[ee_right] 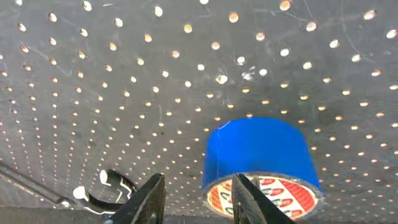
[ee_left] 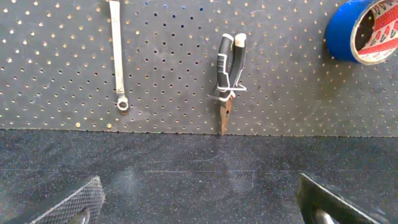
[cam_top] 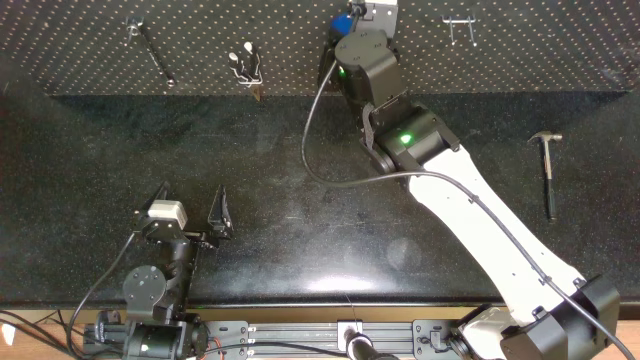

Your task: Place Tools Onto Pegboard

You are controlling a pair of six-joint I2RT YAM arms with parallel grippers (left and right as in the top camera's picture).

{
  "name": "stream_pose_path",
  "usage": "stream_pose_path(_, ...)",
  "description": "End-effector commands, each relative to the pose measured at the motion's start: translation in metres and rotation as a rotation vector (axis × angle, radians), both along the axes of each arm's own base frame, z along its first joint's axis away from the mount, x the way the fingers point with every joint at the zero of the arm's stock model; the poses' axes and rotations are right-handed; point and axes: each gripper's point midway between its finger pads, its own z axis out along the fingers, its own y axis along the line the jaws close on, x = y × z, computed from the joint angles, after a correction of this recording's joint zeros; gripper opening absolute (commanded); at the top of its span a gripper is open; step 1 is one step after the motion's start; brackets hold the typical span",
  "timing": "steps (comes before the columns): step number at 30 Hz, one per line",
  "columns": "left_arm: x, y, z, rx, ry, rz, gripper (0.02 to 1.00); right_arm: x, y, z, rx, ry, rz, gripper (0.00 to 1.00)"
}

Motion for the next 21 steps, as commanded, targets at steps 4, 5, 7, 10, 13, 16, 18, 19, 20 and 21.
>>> stream_pose_path(4,0.000,0.002,0.000,0.010,-0.004,0.009,0.996,-0.016,-0.006,0.020,0.009,-0.013,0.006,0.369)
stream_pose_path(5,0.000,0.002,0.000,0.010,-0.004,0.009,0.996,-0.019,-0.009,0.020,0.003,-0.004,0.005,0.371)
stream_pose_path(7,0.000,0.002,0.000,0.010,-0.004,0.009,0.993,-0.028,-0.014,0.020,-0.012,0.018,0.004,0.369)
stream_pose_path(10,0.000,0.002,0.000,0.010,-0.004,0.009,0.998,-0.044,-0.026,0.017,-0.040,0.065,0.002,0.369)
stream_pose_path(13,0.000,0.002,0.000,0.010,-0.004,0.009,0.993,-0.063,-0.045,0.014,-0.052,0.125,-0.025,0.369)
stream_pose_path(16,0.000,0.002,0.000,0.010,-0.004,0.009,0.996,-0.083,-0.077,0.009,-0.031,0.209,-0.103,0.367)
stream_pose_path(18,0.000,0.002,0.000,0.010,-0.004,0.009,0.996,-0.093,-0.099,0.004,-0.048,0.253,-0.147,0.369)
stream_pose_path(19,0.000,0.002,0.000,0.010,-0.004,0.009,0.996,-0.098,-0.114,-0.001,-0.061,0.285,-0.180,0.367)
stream_pose_path(20,0.000,0.002,0.000,0.010,-0.004,0.009,0.996,-0.103,-0.130,-0.006,-0.076,0.322,-0.216,0.369)
stream_pose_path(21,0.000,0.002,0.000,0.010,-0.004,0.009,0.991,-0.110,-0.150,-0.015,-0.096,0.376,-0.264,0.369)
